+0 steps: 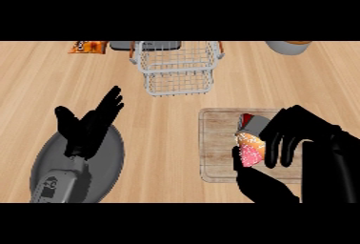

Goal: Pick the cupcake from the cutting board and place it in the tiered basket

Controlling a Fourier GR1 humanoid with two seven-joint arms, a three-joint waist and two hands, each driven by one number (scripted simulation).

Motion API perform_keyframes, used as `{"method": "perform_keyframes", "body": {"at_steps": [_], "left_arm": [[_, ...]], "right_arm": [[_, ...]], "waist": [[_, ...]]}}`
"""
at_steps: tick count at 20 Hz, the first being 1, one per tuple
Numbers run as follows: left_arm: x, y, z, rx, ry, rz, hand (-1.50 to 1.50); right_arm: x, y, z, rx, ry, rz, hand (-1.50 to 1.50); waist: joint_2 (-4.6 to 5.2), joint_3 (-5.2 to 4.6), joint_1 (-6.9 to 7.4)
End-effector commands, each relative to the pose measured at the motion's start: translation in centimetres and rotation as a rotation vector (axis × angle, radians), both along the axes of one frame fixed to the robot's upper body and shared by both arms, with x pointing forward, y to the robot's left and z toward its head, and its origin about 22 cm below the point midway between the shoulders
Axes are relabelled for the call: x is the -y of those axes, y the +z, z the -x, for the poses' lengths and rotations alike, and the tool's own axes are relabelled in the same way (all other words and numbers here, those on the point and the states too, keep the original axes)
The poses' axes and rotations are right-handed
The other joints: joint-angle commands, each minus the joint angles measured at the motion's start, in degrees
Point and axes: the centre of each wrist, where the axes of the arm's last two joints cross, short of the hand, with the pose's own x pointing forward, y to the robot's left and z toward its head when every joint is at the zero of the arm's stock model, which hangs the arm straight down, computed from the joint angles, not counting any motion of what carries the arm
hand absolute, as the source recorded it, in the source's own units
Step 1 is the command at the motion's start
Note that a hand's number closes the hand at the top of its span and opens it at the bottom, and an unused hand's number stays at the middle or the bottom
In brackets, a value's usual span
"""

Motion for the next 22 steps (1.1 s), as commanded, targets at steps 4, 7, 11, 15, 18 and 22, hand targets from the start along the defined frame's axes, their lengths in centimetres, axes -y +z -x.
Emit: {"method": "perform_keyframes", "body": {"at_steps": [4,7,11,15,18,22], "left_arm": [[0.6,0.1,-0.2,0.0,-0.008,0.009,0.0],[-0.3,0.3,0.1,0.004,-0.029,-0.008,0.0],[-0.5,0.8,-1.0,0.021,0.01,-0.01,0.0],[-0.5,-0.1,-0.9,0.014,-0.027,-0.009,0.0],[1.0,0.1,-0.6,0.004,-0.018,-0.012,0.0],[1.2,0.5,0.2,0.003,-0.036,-0.004,0.0]], "right_arm": [[-2.8,6.2,-2.3,0.017,-0.045,0.071,1.5],[-3.7,6.8,-5.8,-0.033,-0.035,0.077,1.5],[-5.1,9.8,-8.2,-0.051,-0.039,0.081,1.5],[-5.5,11.2,-12.9,-0.071,-0.032,0.002,1.5],[-6.0,11.0,-15.9,-0.069,-0.065,-0.008,1.5],[-6.9,8.3,-19.5,-0.064,-0.065,-0.04,1.5]], "waist": [[0.08,0.0,0.38],[0.19,0.01,0.84],[0.2,0.0,0.84],[0.53,0.02,1.15],[0.63,0.04,1.28],[0.66,0.07,1.9]]}}
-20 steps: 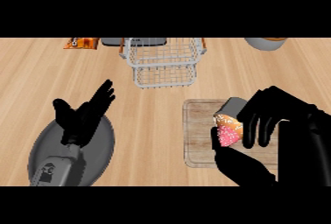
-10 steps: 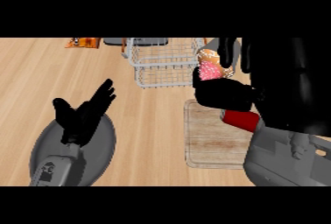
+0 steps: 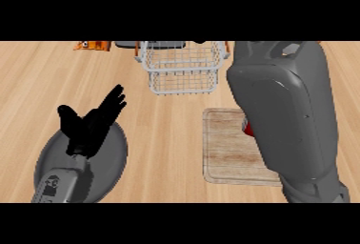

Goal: Pick the cupcake from the cutting board and place it in the tiered basket

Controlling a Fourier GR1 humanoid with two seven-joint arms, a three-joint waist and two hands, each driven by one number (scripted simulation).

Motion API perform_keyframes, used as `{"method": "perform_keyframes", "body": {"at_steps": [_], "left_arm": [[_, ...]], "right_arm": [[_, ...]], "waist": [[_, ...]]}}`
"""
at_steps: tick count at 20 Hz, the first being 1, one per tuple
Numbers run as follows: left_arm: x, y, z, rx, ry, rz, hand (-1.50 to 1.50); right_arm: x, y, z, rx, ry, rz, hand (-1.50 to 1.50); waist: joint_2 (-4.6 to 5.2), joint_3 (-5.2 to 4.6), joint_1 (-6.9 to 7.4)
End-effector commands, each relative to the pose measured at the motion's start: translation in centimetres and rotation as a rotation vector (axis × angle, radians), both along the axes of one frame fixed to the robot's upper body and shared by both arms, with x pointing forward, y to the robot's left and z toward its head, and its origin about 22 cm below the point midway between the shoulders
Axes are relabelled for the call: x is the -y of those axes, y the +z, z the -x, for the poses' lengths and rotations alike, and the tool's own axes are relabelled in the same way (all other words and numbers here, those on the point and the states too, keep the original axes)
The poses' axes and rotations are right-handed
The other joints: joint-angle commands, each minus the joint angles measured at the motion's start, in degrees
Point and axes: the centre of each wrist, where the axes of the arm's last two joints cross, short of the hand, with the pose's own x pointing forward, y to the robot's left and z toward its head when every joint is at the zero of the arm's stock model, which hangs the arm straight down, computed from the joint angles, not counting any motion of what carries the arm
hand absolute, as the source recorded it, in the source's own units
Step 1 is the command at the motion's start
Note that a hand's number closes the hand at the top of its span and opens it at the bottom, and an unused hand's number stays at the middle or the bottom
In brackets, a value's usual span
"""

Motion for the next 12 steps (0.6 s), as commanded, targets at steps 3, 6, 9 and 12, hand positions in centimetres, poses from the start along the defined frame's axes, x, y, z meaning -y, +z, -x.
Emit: {"method": "perform_keyframes", "body": {"at_steps": [3,6,9,12], "left_arm": [[1.1,-0.2,0.9,-0.001,-0.008,0.009,0.0],[2.1,0.3,0.2,-0.007,-0.014,-0.007,0.0],[1.6,1.0,-0.2,0.02,-0.02,-0.001,0.0],[0.5,0.6,0.5,0.022,-0.048,0.003,0.0]], "right_arm": [[-2.6,-1.4,-4.3,-0.005,-0.047,-0.067,1.5],[-2.0,-2.8,-6.8,-0.019,0.004,-0.072,1.5],[-2.9,-4.8,-8.0,-0.006,-0.008,-0.101,1.5],[-1.9,-8.1,-9.3,-0.038,-0.017,-0.16,1.5]], "waist": [[0.08,0.01,0.63],[0.29,0.02,0.45],[0.4,0.01,1.01],[0.61,0.01,1.59]]}}
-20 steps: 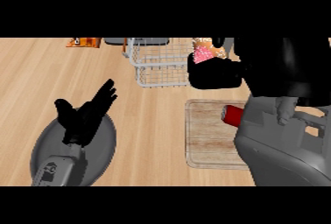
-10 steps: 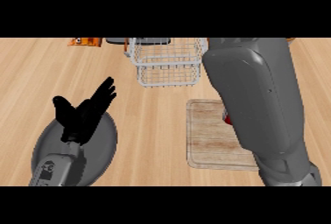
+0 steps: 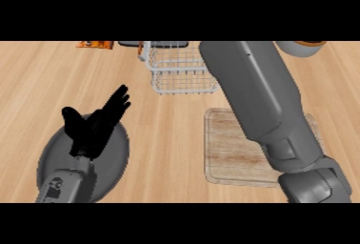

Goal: Pick the cupcake from the cutting board and place it in the tiered basket

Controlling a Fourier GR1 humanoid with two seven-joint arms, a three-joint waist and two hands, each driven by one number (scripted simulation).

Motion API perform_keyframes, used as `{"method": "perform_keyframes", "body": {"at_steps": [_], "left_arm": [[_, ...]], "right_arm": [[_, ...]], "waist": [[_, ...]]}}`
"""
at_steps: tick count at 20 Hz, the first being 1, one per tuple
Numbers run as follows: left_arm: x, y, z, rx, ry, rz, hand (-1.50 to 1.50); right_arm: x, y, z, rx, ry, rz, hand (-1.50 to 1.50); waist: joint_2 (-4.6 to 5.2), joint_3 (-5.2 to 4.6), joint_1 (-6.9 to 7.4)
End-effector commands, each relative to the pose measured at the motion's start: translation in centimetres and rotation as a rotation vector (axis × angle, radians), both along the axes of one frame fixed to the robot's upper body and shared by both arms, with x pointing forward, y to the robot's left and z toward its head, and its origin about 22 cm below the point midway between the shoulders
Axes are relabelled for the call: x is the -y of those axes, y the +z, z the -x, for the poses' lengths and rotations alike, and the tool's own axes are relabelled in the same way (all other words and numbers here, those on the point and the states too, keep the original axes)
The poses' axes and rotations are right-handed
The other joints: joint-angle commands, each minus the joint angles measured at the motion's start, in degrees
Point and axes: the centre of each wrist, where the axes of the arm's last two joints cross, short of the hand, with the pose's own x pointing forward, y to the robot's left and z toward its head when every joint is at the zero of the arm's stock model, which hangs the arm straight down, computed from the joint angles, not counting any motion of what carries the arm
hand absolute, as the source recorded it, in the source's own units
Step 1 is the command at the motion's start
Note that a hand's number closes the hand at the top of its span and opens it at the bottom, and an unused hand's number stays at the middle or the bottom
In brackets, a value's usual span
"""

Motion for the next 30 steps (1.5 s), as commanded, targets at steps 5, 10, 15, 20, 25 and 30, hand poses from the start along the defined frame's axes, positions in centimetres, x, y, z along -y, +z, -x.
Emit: {"method": "perform_keyframes", "body": {"at_steps": [5,10,15,20,25,30], "left_arm": [[2.9,-0.1,-0.5,0.021,-0.043,0.007,0.0],[0.9,0.6,-1.4,0.003,-0.061,-0.003,0.0],[1.5,-0.2,-0.5,0.005,-0.051,-0.004,0.0],[0.7,-0.3,-0.9,-0.001,-0.035,-0.016,0.0],[1.1,-0.6,-0.3,0.008,0.003,-0.014,0.0],[-2.1,-2.0,1.0,-0.035,0.05,0.01,0.0]], "right_arm": [[0.8,-3.9,-2.0,0.033,0.025,-0.305,-1.5],[0.0,-4.3,-2.6,0.077,0.137,-0.344,-1.5],[-1.0,-3.2,-2.7,0.21,0.177,-0.349,-1.5],[-1.6,-3.1,-2.8,0.334,0.039,-0.359,-1.5],[-0.4,-1.6,-3.3,0.332,-0.099,-0.532,-1.5],[3.1,-3.5,-3.9,0.262,-0.158,-0.499,-1.5]], "waist": [[0.85,0.04,2.42],[1.13,0.0,3.48],[0.98,-0.01,3.79],[0.52,-0.05,2.11],[0.05,0.02,0.34],[-1.2,0.06,-3.16]]}}
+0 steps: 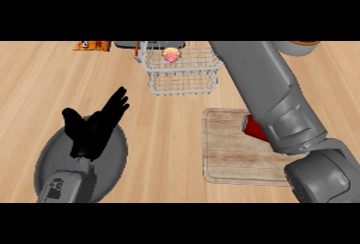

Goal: Pick the cupcake from the cutting board and place it in the tiered basket

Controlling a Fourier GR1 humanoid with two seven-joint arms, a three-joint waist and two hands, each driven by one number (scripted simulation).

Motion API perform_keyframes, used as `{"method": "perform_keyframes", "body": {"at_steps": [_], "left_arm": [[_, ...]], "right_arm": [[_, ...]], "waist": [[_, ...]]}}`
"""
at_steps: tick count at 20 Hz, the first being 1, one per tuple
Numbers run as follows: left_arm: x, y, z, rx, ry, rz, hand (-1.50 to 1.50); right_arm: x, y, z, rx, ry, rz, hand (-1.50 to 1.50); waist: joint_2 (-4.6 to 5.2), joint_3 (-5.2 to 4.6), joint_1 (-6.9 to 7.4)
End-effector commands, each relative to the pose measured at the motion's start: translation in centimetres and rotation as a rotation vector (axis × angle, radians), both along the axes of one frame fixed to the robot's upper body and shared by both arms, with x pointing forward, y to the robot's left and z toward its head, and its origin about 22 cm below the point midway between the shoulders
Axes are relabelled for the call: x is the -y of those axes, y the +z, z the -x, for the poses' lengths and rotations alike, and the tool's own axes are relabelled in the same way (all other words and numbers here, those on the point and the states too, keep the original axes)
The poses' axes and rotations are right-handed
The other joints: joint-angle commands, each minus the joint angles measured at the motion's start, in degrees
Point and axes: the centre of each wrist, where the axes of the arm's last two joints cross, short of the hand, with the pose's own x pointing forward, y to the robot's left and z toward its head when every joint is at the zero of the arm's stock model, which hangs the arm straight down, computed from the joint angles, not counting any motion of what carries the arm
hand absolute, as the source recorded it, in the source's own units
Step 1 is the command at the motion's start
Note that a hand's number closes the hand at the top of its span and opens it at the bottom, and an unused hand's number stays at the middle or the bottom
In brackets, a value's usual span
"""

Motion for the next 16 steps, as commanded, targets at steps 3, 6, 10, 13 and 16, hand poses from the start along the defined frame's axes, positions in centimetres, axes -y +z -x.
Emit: {"method": "perform_keyframes", "body": {"at_steps": [3,6,10,13,16], "left_arm": [[-1.0,-0.1,0.2,-0.005,0.062,-0.005,0.0],[-1.6,-1.0,0.8,-0.023,0.086,-0.015,0.0],[-2.6,-0.8,1.1,-0.027,0.134,-0.013,0.0],[-3.9,-0.7,1.6,-0.019,0.097,-0.013,0.0],[-3.0,-0.5,2.1,-0.023,0.132,-0.015,0.0]], "right_arm": [[4.9,0.4,0.0,-0.063,0.045,0.027,-1.5],[7.9,-2.9,0.8,-0.106,0.112,0.061,-1.5],[12.2,-1.3,2.1,-0.126,0.212,0.107,-1.5],[17.1,-0.7,3.8,-0.147,0.212,0.128,-1.5],[20.1,-1.4,6.5,-0.146,0.222,0.1,-1.5]], "waist": [[-1.15,0.07,-3.39],[-1.7,0.11,-5.17],[-2.42,0.13,-6.93],[-2.09,0.1,-6.42],[-2.24,0.13,-6.84]]}}
